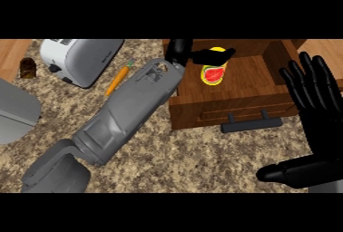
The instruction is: Pick up the cup, place it into the drawer and close the drawer
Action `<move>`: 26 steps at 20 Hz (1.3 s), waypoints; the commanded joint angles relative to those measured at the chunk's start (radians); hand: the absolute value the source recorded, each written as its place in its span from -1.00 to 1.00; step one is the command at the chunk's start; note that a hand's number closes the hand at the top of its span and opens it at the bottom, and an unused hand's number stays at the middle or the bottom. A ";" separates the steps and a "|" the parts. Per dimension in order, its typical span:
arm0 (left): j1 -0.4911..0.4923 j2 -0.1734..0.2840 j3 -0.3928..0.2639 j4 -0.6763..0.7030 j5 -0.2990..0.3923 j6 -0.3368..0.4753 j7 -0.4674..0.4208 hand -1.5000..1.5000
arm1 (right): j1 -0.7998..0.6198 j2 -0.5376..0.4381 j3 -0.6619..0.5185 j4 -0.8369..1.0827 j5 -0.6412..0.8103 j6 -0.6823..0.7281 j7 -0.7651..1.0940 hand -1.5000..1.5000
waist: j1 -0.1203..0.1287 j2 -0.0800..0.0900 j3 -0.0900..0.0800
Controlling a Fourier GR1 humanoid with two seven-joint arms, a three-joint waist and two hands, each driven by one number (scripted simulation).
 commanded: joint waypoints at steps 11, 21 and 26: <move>0.042 0.000 0.091 -0.150 0.166 -0.078 -0.164 -1.00 | 0.029 -0.039 -0.069 -0.004 -0.130 0.049 0.043 -1.00 | 0.085 -0.023 -0.001; 0.224 0.140 0.169 -0.373 0.187 -0.093 -0.066 -1.00 | 0.126 -0.175 -0.038 -0.116 -0.027 0.200 0.032 1.00 | 0.138 -0.041 -0.002; 0.397 0.255 0.168 -0.598 0.179 -0.044 -0.008 -1.00 | 0.170 -0.169 0.000 -0.129 0.086 0.196 0.014 1.00 | 0.147 -0.042 -0.002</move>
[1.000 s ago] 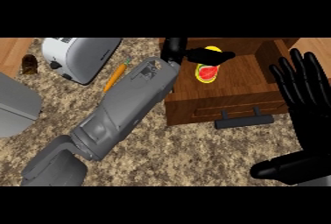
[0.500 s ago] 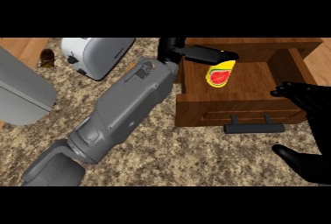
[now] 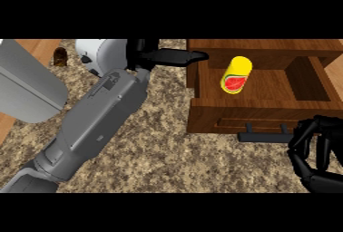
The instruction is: Pick up the cup, place it into the drawer and close the drawer
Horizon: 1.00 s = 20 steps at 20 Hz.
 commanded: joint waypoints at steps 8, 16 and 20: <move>0.464 0.258 0.030 -0.507 0.013 -0.010 0.079 -1.00 | 0.039 -0.004 0.078 0.100 0.251 0.002 -0.081 1.00 | 0.009 0.004 0.001; 0.661 0.332 0.088 -0.603 0.030 -0.125 0.036 -1.00 | -0.036 -0.095 0.236 0.178 0.626 -0.036 -0.207 1.00 | 0.007 0.010 0.000; 0.757 0.415 0.163 -0.641 0.079 -0.249 0.042 -1.00 | -0.076 -0.075 0.330 0.311 0.799 -0.117 -0.238 1.00 | 0.005 0.013 0.000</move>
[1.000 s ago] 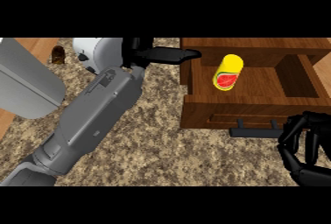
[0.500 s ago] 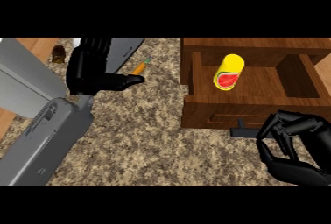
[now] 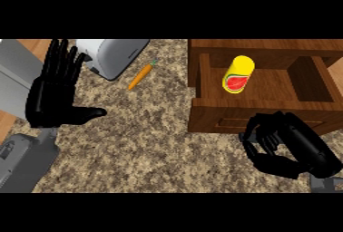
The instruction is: Pick up the cup, place it into the drawer and close the drawer
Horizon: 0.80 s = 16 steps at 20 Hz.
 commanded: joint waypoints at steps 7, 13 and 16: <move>0.187 -0.015 0.067 -0.025 -0.053 -0.105 -0.071 -1.00 | -0.118 0.077 0.102 0.437 0.294 -0.203 -0.192 -1.00 | -0.023 0.004 0.001; 0.257 0.011 0.135 0.017 -0.048 -0.258 -0.091 -1.00 | -0.268 0.128 0.113 0.665 0.392 -0.231 -0.177 -1.00 | -0.021 0.004 0.000; 0.341 0.022 0.169 -0.086 -0.039 -0.260 -0.059 -1.00 | -0.335 0.151 0.078 0.805 0.405 -0.248 -0.194 -1.00 | -0.016 0.003 0.001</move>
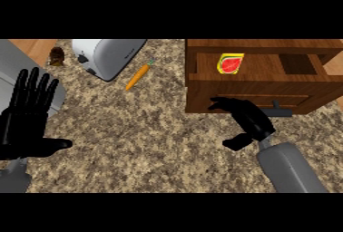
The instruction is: Pick up the cup, place it into the drawer and close the drawer
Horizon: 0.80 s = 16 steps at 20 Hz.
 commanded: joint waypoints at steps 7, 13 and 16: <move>0.017 -0.022 0.085 0.062 -0.016 -0.105 0.009 -1.00 | -0.301 0.023 -0.152 0.550 -0.001 -0.087 -0.199 -1.00 | 0.007 0.005 0.001; 0.027 0.012 0.139 0.050 0.012 -0.170 0.040 -1.00 | -0.460 -0.027 -0.236 0.782 -0.033 -0.064 -0.301 -1.00 | 0.022 0.009 0.001; -0.026 -0.027 0.117 0.120 -0.042 -0.152 0.010 -1.00 | -0.518 -0.033 -0.238 0.872 -0.014 -0.067 -0.322 -1.00 | 0.022 0.015 0.001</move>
